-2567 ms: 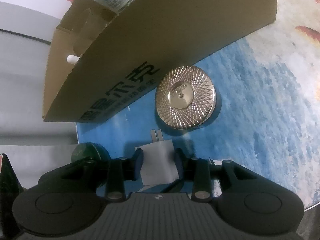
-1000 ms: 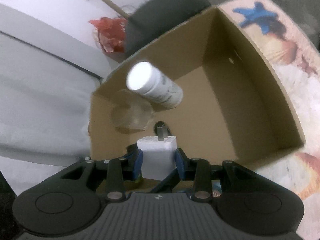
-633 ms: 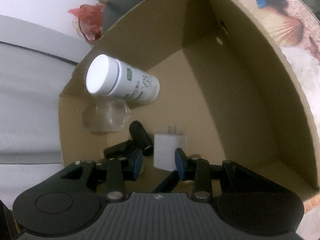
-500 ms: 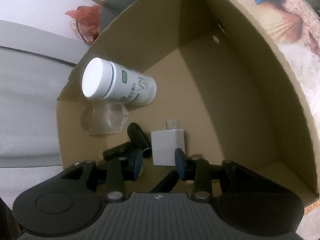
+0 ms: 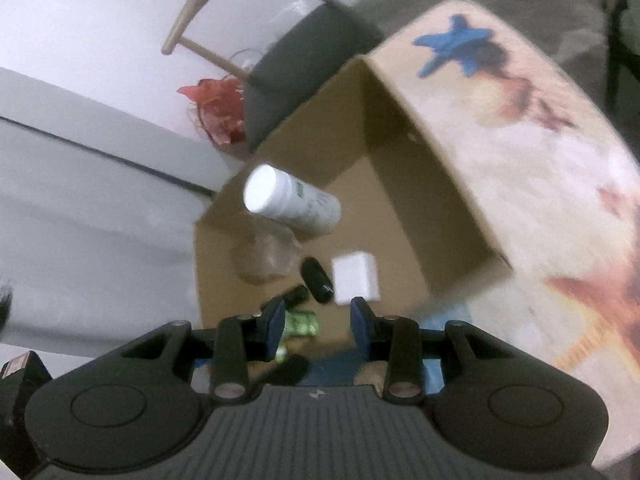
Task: Organize rigid objects
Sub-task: 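Move the right tool to the gold-lidded jar and close on it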
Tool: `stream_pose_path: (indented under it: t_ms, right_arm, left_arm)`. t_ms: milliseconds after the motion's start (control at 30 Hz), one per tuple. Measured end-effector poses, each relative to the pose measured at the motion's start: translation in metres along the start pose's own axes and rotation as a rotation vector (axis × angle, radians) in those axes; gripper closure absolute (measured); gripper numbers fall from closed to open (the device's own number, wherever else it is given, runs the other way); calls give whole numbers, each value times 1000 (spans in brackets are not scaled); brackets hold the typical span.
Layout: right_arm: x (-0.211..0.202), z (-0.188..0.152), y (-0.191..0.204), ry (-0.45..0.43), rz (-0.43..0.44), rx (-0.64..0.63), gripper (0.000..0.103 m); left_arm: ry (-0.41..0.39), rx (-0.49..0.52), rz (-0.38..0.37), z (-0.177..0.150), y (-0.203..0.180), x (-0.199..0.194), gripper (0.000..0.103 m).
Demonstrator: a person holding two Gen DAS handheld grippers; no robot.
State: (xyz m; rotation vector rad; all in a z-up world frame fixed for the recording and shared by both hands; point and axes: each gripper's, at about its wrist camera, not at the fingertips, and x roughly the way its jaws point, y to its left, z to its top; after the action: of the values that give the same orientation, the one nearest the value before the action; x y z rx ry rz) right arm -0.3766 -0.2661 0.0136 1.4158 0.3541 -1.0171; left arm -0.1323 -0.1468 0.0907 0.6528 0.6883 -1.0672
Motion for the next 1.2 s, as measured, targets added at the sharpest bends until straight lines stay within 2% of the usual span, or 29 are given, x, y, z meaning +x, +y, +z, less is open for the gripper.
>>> stream_pose_path:
  t_ms: [300, 500, 733, 833, 1200]
  right_arm:
    - [21, -52, -6, 38, -107, 26, 63]
    - [46, -61, -16, 50, -163, 18, 63]
    - [62, -58, -28, 55, -122, 62, 63]
    - [64, -55, -31, 57, -115, 63, 63]
    - [73, -56, -49, 82, -82, 132, 64]
  left_arm:
    - [122, 62, -36, -50, -14, 24, 37]
    - [101, 163, 11, -65, -30, 61, 37]
    - [114, 125, 17, -63, -25, 89, 39]
    - [118, 115, 10, -62, -25, 93, 45]
    - [169, 57, 21, -53, -27, 108, 46]
